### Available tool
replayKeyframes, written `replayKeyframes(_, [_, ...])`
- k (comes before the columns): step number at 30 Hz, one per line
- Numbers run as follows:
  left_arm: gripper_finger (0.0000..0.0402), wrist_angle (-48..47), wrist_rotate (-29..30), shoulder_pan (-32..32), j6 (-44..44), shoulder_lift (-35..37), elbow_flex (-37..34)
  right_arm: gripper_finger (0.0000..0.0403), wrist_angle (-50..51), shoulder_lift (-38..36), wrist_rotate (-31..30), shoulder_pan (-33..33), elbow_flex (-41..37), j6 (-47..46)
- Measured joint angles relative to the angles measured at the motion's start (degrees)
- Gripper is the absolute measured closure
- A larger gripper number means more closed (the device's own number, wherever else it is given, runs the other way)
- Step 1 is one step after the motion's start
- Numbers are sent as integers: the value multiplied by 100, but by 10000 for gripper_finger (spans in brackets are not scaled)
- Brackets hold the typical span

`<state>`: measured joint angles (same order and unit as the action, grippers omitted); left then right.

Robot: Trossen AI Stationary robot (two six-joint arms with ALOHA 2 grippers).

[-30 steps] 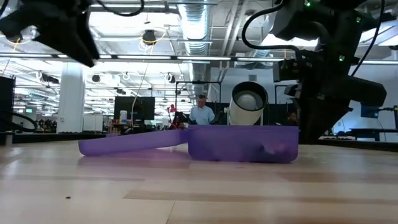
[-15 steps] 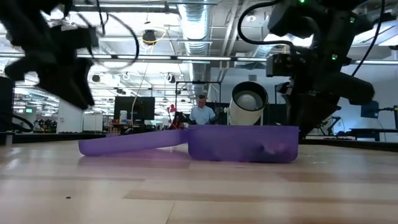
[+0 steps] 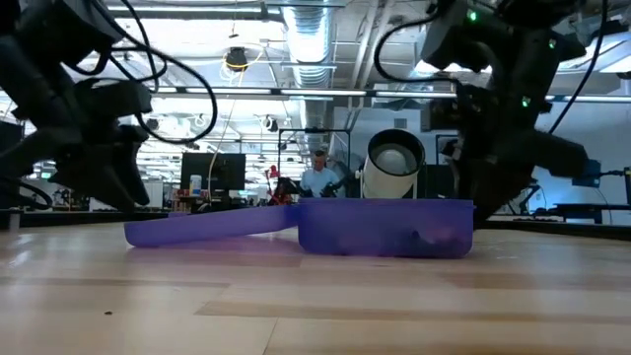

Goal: Pick & place school supplies into a supply box
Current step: Close the purple supply box

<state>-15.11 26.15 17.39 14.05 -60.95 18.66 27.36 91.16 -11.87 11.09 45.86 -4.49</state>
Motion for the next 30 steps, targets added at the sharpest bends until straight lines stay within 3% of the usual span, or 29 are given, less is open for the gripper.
replayKeyframes(8, [226,309,-89,-209,-106,-475,-27,285,-429,6,311,-38,-235,2])
replayKeyframes(18, [226,1624,-1117,-1072,-744,-1387,-2,285,-708,6,295,-139,-235,4])
replayKeyframes(30, [226,2005,-1326,-1189,-1040,-1507,-15,285,-896,6,295,-229,-235,62])
